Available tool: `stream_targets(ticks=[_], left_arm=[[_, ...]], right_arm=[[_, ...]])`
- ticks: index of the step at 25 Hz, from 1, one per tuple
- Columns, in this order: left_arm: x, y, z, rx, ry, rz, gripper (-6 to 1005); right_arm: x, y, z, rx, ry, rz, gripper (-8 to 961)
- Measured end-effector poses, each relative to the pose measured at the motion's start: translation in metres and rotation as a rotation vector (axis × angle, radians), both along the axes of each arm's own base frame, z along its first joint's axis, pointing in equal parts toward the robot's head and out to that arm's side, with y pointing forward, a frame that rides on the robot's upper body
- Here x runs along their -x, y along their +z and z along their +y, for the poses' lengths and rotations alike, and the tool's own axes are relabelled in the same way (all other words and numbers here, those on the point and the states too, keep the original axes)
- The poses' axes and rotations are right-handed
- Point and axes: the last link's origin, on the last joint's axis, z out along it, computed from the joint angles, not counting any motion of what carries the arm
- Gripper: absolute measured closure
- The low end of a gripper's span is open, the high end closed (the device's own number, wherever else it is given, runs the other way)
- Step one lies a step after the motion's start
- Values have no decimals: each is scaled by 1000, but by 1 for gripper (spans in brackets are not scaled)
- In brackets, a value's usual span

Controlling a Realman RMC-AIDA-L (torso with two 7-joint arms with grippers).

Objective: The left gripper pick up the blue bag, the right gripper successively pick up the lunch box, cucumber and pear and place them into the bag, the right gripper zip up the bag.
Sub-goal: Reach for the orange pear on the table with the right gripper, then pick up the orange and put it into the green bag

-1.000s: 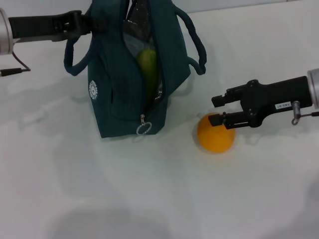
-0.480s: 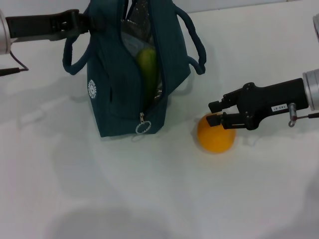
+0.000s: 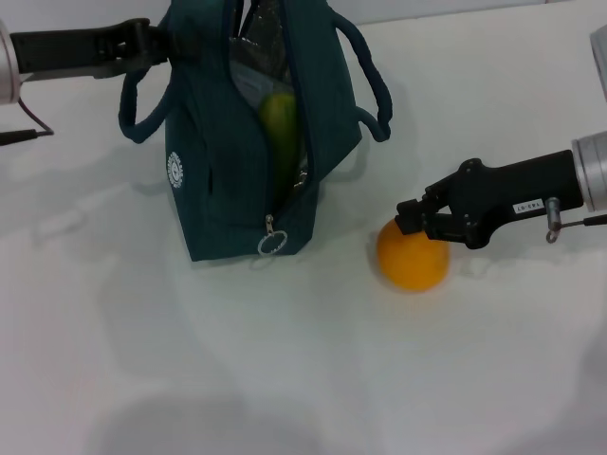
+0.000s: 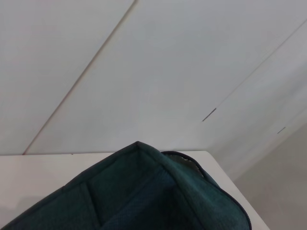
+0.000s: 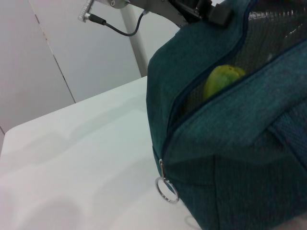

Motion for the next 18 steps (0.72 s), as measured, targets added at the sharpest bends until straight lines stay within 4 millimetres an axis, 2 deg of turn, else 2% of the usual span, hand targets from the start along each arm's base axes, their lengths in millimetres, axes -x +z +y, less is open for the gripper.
stream_targets(ticks=[7,14,18], left_arm=[[0,0,0,1,-1,-1,953],[2,0,-1,3,3,-1,953],[3,0,-2,4,5,-1,953]], right_arm=[[-1,-2,2,-5,-20,-9,911],[-1,-2,2,-5,-41,-1,910],[2,8,5,-41,-43,50,910]])
